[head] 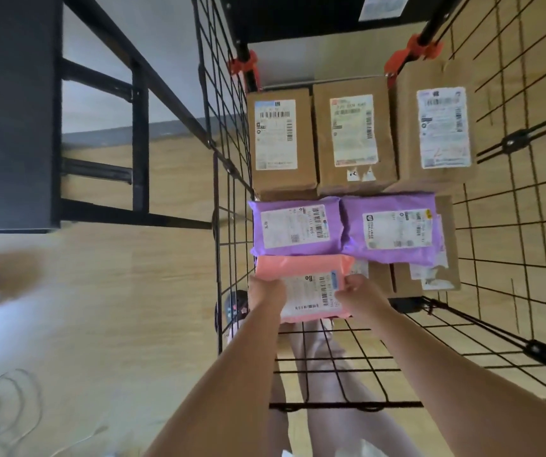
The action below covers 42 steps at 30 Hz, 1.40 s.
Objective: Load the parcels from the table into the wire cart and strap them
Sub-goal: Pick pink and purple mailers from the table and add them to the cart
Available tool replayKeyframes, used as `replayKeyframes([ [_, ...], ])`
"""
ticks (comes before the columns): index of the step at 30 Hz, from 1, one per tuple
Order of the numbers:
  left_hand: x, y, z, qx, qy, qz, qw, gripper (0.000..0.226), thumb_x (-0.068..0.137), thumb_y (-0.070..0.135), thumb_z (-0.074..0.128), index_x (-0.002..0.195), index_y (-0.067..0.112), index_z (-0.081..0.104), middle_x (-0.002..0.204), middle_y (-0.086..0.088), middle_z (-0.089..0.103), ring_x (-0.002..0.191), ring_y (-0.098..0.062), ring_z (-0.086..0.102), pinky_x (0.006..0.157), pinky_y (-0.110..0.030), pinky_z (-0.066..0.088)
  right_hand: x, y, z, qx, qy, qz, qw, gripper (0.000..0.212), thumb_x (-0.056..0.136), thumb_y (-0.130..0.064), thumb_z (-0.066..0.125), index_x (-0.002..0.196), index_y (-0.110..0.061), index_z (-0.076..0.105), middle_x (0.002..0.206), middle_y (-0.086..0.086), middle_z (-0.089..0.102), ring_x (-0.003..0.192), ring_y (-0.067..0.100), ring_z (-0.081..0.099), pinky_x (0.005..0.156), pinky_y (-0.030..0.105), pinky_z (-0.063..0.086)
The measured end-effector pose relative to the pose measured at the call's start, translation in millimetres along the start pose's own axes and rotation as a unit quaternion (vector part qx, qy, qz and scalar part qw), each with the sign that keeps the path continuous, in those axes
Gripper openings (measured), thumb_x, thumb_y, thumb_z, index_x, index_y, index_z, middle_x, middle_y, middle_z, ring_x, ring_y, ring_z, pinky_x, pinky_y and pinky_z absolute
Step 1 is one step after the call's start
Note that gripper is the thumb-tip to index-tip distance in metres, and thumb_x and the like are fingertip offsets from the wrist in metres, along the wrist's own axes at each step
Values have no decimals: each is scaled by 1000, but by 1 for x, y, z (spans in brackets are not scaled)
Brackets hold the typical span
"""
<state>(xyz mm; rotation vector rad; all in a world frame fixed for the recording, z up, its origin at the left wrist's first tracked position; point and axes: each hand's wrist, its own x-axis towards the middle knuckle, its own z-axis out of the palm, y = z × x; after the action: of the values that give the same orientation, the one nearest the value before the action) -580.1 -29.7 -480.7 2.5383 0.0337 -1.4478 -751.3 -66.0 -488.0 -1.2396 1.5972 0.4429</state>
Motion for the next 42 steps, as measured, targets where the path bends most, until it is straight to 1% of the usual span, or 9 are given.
replayKeyframes([
  [7, -23, 7, -8, 17, 0, 39, 999, 35, 83, 0, 43, 115, 7, 53, 114, -15, 62, 91, -29, 63, 71, -38, 52, -11, -5, -18, -14, 27, 24, 999, 32, 96, -23, 55, 126, -13, 55, 104, 1, 66, 84, 13, 67, 62, 24, 55],
  [10, -37, 14, -19, 46, -21, 76, 996, 37, 84, 1, 45, 118, 11, 55, 110, -10, 63, 75, -20, 57, 60, -30, 46, -22, -10, -26, -35, 21, 6, 999, 31, 96, -26, 57, 124, -13, 60, 101, 0, 69, 81, 10, 67, 64, 23, 56],
  [15, -69, 30, -43, 130, -65, 149, 978, 54, 86, 3, 51, 137, 22, 50, 121, -3, 52, 87, -18, 63, 55, -23, 43, -49, -32, -42, -105, 10, -56, 993, 24, 97, -18, 53, 121, -18, 57, 102, -1, 69, 85, 10, 70, 71, 32, 62],
  [20, -103, 41, -68, 226, -72, 226, 945, 48, 90, 7, 51, 136, 19, 48, 127, -8, 51, 108, -27, 63, 85, -36, 57, -85, -62, -60, -174, 60, -98, 978, 24, 92, -16, 54, 115, -24, 55, 91, -7, 63, 77, 7, 65, 66, 28, 61],
  [24, -120, 50, -88, 299, -30, 324, 897, 54, 90, 8, 53, 142, 21, 44, 141, -8, 40, 127, -27, 44, 104, -37, 44, -114, -96, -82, -247, 86, -152, 953, 23, 92, -14, 50, 112, -22, 57, 106, -3, 63, 91, 15, 60, 81, 33, 55],
  [26, -129, 57, -101, 319, -8, 368, 873, 56, 90, 11, 55, 143, 22, 42, 144, -8, 36, 132, -27, 36, 107, -36, 36, -127, -113, -90, -264, 98, -169, 945, 24, 95, -15, 49, 116, -22, 58, 114, 0, 63, 100, 20, 60, 84, 33, 52],
  [29, -140, 67, -124, 311, 20, 422, 851, 50, 89, 12, 57, 137, 22, 47, 140, -5, 39, 128, -25, 37, 104, -38, 42, -147, -138, -95, -271, 136, -200, 932, 21, 96, -18, 52, 115, -23, 60, 111, 0, 65, 96, 19, 60, 79, 30, 51],
  [34, -139, 50, -181, 328, 50, 426, 842, 49, 87, 9, 55, 135, 17, 46, 140, -7, 40, 129, -27, 35, 104, -42, 42, -180, -177, -73, -292, 189, -228, 910, 21, 95, -21, 52, 114, -24, 60, 111, -1, 65, 99, 21, 61, 82, 32, 52],
  [42, -110, -28, -286, 303, 75, 372, 874, 59, 90, 9, 58, 145, 17, 37, 147, -9, 37, 135, -29, 36, 110, -44, 37, -219, -237, 17, -343, 177, -279, 879, 17, 93, -23, 52, 110, -26, 57, 108, -2, 61, 93, 19, 58, 70, 29, 43],
])
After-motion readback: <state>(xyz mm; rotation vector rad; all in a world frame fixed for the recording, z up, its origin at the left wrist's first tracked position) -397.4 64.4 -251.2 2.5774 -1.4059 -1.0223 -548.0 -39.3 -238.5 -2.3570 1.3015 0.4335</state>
